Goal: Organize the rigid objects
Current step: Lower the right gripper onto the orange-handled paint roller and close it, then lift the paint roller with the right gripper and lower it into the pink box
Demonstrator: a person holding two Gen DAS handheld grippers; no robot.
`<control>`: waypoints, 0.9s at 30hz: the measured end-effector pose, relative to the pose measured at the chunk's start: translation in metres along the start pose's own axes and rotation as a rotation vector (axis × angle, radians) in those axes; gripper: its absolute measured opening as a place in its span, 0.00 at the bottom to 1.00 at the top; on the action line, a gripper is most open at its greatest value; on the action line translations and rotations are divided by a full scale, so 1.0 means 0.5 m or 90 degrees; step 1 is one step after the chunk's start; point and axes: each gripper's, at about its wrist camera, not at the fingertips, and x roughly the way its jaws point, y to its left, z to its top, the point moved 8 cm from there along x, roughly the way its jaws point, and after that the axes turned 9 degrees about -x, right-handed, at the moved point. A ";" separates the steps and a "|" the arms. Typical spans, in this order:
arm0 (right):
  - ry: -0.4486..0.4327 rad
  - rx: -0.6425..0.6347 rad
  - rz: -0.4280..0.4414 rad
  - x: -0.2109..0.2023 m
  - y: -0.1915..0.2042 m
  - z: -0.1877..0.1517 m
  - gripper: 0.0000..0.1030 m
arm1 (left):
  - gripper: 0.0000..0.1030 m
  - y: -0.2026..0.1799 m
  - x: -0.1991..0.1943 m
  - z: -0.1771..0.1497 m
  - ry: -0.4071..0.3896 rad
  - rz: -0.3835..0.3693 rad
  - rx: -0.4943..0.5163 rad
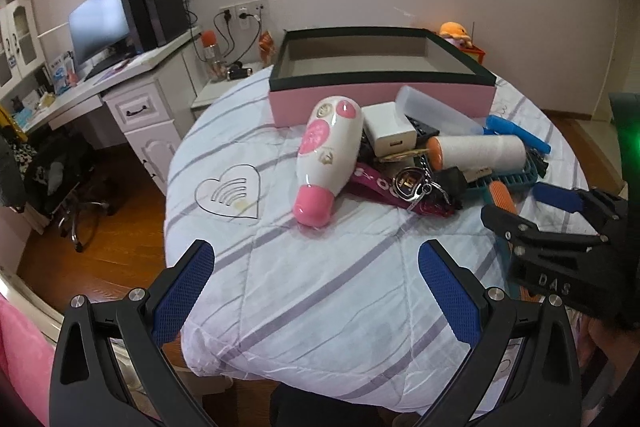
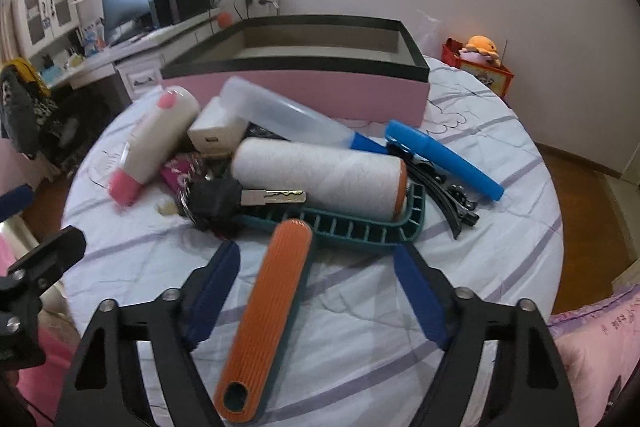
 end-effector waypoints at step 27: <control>-0.030 -0.035 0.100 -0.028 0.004 0.003 0.26 | 1.00 -0.035 -0.006 0.011 -0.007 -0.033 -0.013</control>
